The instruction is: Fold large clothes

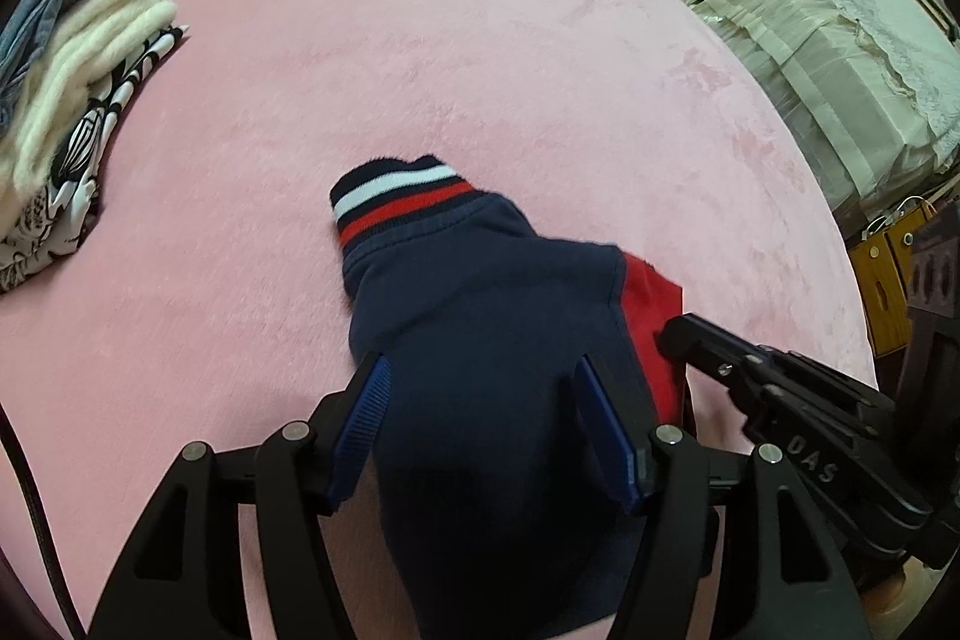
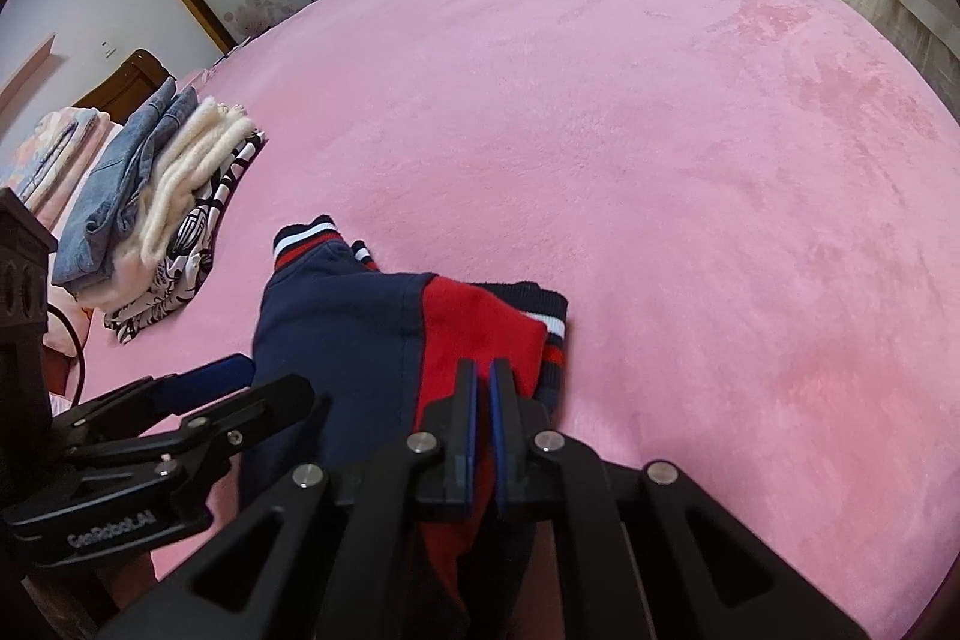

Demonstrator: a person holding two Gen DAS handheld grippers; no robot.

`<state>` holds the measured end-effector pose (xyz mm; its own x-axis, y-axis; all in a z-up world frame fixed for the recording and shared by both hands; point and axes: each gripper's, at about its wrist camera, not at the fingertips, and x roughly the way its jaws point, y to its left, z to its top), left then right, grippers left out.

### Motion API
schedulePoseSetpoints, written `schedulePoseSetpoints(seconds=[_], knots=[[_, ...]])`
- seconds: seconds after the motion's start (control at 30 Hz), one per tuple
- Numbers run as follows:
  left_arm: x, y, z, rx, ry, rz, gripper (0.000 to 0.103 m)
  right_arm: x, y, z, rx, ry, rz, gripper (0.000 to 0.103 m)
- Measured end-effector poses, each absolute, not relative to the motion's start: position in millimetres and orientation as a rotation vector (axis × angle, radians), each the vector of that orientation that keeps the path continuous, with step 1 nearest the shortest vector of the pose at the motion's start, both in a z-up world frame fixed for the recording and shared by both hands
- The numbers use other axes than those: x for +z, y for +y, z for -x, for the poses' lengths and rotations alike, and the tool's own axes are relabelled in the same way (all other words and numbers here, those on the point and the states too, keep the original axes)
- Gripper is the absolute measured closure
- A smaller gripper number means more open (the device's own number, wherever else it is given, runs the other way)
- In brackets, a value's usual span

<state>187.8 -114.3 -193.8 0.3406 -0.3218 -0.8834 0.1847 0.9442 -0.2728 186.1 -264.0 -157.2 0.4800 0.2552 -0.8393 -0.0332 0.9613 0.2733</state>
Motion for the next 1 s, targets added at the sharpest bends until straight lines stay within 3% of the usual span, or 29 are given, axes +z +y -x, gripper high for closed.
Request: schedulePoseSetpoints(seconds=[0.23,0.33,0.4,0.63,0.7,0.73,0.87,1.0], knots=[[-164.2,-111.3,-171.5,-0.291,1.215,0.084,0.041,-124.1,-265.3,-168.5,0.167,1.075,-0.258,0.097],[-145.3,-110.8,-163.3,-0.294,1.207,0.065,0.041,-107.2,-263.0,-160.9,0.166,1.075,-0.246,0.083],[-132.6,-110.6,-157.4,-0.3,1.199,0.057,0.041,-95.5,-262.0,-154.9,0.157,1.069,-0.239,0.068],[-106.5,-96.2,-144.4,-0.308,1.2,0.129,0.041,-63.7,-258.9,-143.3,0.178,1.054,-0.215,0.064],[-103.8,-91.3,-141.8,-0.31,1.205,0.158,0.04,-59.2,-258.0,-141.2,0.187,1.057,-0.206,0.047],[-102.7,-90.2,-140.6,-0.312,1.207,0.162,0.04,-57.3,-257.6,-140.3,0.192,1.057,-0.203,0.045],[-99.8,-89.2,-136.1,-0.303,1.196,0.157,0.021,-56.2,-254.5,-137.7,0.21,1.07,-0.186,0.039],[-106.2,-89.1,-135.4,-0.296,1.219,0.155,0.02,-64.9,-256.5,-137.9,0.218,1.096,-0.198,0.032]])
